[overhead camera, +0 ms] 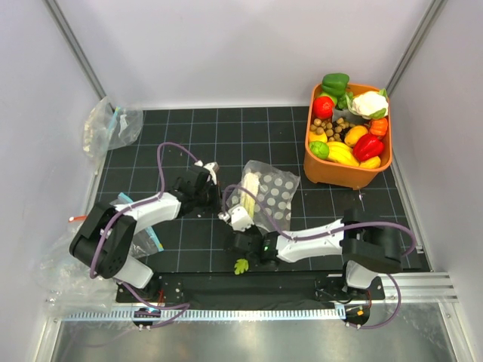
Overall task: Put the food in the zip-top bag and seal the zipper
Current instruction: Adjust the fake vegetable in the zipper food storage bag.
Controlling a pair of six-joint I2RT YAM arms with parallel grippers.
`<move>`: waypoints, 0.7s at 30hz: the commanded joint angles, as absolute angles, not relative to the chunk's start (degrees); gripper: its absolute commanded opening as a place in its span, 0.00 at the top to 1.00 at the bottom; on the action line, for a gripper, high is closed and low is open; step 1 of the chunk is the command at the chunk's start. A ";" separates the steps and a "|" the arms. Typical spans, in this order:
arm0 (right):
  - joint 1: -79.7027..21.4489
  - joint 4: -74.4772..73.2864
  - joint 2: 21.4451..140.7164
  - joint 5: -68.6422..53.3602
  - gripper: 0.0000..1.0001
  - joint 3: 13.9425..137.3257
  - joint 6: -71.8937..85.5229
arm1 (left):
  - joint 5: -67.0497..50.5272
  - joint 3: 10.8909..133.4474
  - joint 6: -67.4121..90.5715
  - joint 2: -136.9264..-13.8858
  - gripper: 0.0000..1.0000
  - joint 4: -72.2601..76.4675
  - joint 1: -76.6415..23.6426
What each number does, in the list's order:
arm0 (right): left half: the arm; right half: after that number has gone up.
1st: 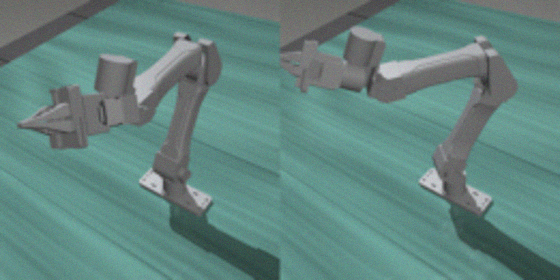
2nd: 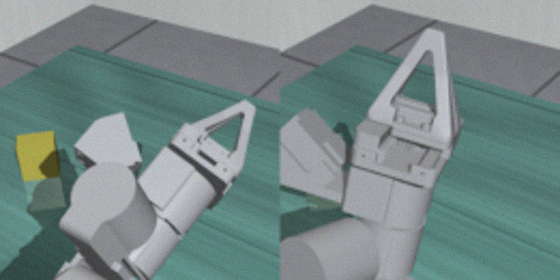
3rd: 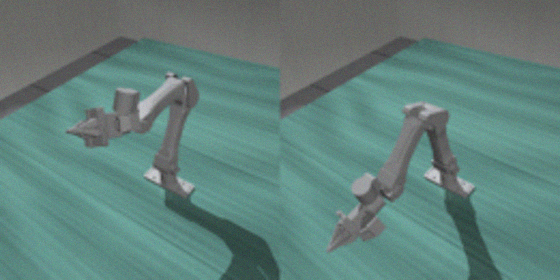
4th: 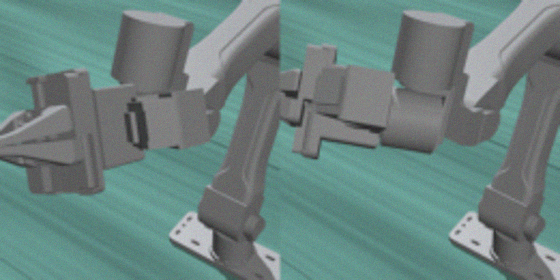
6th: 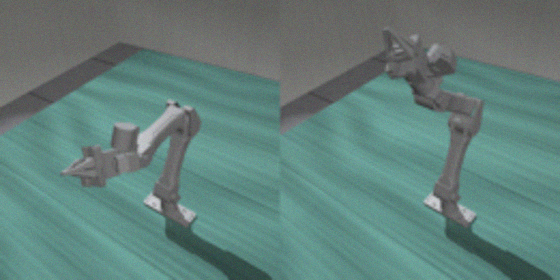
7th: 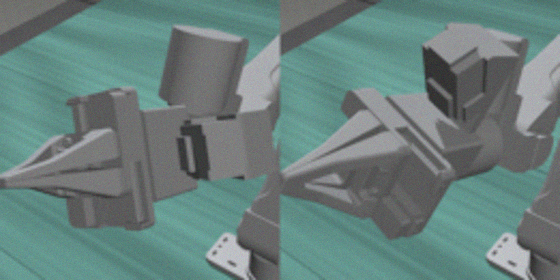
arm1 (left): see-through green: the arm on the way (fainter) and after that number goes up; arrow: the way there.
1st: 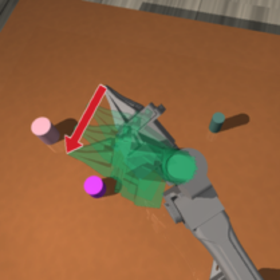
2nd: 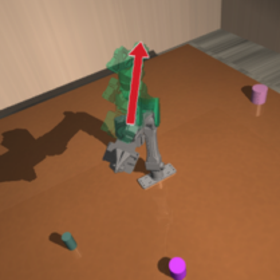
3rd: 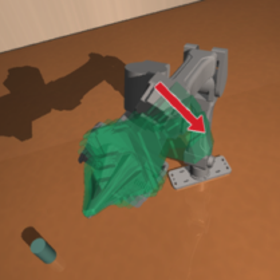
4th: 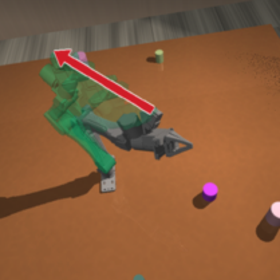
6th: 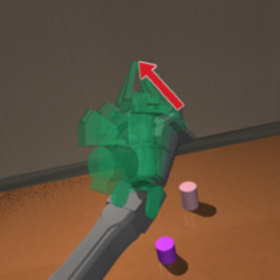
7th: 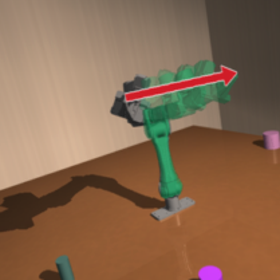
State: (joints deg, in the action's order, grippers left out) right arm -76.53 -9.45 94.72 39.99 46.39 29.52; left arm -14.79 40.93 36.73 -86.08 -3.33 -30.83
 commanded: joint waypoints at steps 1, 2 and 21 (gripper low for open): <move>-79.80 -12.22 92.90 43.59 0.99 49.39 19.62 | -15.21 43.24 34.98 -86.31 1.00 -3.51 -30.76; -80.07 -12.56 92.29 43.68 0.99 50.26 16.47 | -14.77 43.33 34.55 -86.22 1.00 -4.04 -30.76; -73.65 -10.46 79.98 38.32 0.92 44.12 3.96 | -15.99 45.00 32.34 -87.19 1.00 -6.24 -31.29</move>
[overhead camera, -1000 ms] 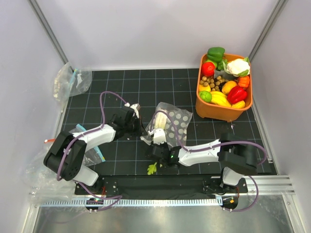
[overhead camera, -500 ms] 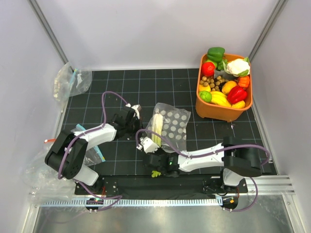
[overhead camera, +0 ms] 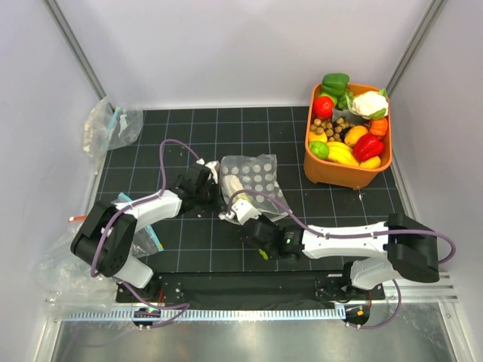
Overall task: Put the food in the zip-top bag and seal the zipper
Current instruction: Adjust the fake vegetable in the zipper food storage bag.
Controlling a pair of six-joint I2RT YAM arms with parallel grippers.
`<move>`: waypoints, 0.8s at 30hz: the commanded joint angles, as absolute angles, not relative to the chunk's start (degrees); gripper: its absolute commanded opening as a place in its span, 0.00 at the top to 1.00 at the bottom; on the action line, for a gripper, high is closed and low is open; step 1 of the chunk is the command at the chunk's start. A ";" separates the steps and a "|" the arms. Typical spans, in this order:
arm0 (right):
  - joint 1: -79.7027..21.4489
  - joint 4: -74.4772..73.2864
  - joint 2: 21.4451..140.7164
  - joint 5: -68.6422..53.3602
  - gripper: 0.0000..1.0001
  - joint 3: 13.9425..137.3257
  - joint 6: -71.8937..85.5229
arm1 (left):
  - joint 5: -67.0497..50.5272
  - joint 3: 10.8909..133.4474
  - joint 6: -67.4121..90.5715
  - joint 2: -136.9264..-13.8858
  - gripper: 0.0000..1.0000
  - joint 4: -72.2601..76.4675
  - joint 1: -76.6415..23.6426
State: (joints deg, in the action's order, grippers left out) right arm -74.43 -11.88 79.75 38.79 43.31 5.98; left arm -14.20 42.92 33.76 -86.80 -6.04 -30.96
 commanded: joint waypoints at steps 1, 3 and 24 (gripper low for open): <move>-73.57 -10.37 80.59 39.45 0.92 44.47 3.52 | -16.34 45.09 32.26 -87.36 1.00 -6.33 -31.38; -73.56 -9.32 82.79 39.29 0.92 44.74 1.59 | -16.70 45.09 31.99 -87.10 1.00 -6.42 -31.81; -67.33 7.55 92.20 45.18 0.97 44.56 -8.16 | -18.19 47.72 29.18 -90.97 1.00 -9.93 -34.54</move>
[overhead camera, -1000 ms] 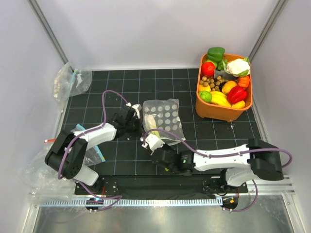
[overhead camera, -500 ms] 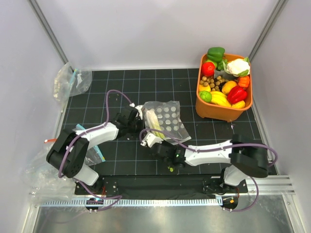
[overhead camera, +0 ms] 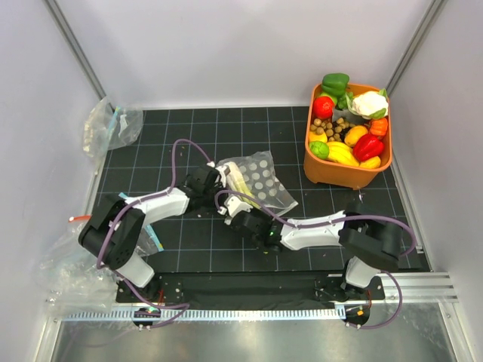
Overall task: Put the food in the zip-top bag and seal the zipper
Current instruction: Adjust the fake vegetable in the zipper food storage bag.
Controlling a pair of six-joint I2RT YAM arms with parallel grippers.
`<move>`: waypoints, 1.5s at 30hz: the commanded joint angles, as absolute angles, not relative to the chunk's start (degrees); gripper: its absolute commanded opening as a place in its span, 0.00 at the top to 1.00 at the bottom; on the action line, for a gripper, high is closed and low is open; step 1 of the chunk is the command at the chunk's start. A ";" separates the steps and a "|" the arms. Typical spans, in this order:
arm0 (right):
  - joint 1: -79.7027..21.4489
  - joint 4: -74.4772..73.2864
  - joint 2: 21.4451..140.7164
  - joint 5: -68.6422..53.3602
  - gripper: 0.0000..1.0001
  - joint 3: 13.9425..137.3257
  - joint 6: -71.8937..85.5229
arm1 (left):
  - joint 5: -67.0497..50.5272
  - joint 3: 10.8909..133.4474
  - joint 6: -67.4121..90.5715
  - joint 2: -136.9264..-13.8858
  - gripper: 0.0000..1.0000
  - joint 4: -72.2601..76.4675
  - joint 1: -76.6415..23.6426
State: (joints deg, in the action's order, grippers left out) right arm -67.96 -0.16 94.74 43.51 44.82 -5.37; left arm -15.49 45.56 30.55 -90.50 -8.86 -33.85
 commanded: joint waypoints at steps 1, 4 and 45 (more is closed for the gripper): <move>-67.24 10.78 92.20 45.70 0.99 44.30 -10.70 | -18.45 47.72 29.01 -91.14 1.00 -9.93 -34.72; -66.36 17.46 92.20 43.25 0.99 41.93 -14.84 | -18.89 47.73 28.74 -91.49 1.00 -9.93 -34.81; -57.22 45.00 82.54 40.08 0.99 26.99 -23.57 | -20.74 48.69 23.38 -92.72 1.00 -15.38 -46.75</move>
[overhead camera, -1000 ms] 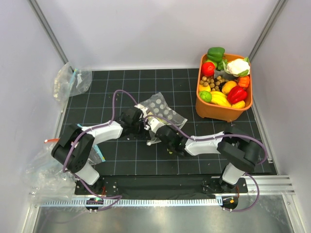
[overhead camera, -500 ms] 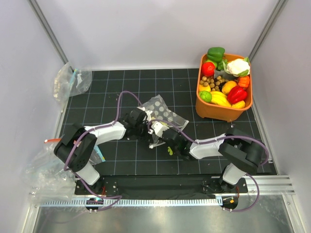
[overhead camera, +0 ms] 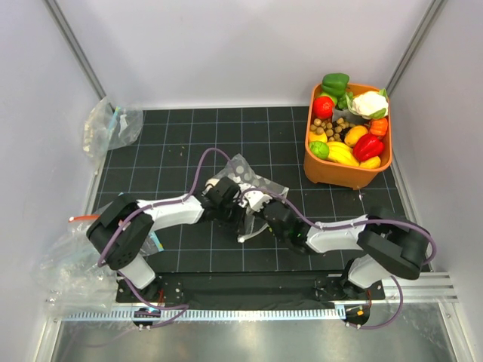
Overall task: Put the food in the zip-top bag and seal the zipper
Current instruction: Adjust the fake vegetable in the zipper food storage bag.
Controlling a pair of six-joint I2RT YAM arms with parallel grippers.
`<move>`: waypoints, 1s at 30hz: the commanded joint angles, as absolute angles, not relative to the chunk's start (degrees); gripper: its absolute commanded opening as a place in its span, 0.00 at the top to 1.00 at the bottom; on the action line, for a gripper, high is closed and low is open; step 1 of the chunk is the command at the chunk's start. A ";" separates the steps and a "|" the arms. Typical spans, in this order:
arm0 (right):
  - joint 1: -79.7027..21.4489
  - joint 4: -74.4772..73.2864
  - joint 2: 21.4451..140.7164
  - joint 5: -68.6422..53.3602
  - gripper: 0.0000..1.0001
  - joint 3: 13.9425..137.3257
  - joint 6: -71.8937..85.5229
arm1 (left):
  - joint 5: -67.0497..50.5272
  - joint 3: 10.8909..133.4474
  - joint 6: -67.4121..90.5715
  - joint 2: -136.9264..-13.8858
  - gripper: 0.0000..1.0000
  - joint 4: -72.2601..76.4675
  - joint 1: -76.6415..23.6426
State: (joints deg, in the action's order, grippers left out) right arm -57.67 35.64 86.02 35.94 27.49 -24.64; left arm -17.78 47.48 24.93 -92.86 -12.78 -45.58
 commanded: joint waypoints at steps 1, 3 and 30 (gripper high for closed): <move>-57.04 44.83 81.40 39.56 0.99 26.81 -22.77 | -21.09 48.87 23.38 -92.90 1.00 -15.29 -47.02; -56.25 44.30 80.25 37.63 0.99 26.28 -20.58 | -21.53 49.04 23.12 -92.99 1.00 -15.29 -47.72; -55.99 26.66 77.16 47.63 0.99 33.46 40.14 | -26.19 49.66 21.62 -93.25 1.00 -12.04 -50.89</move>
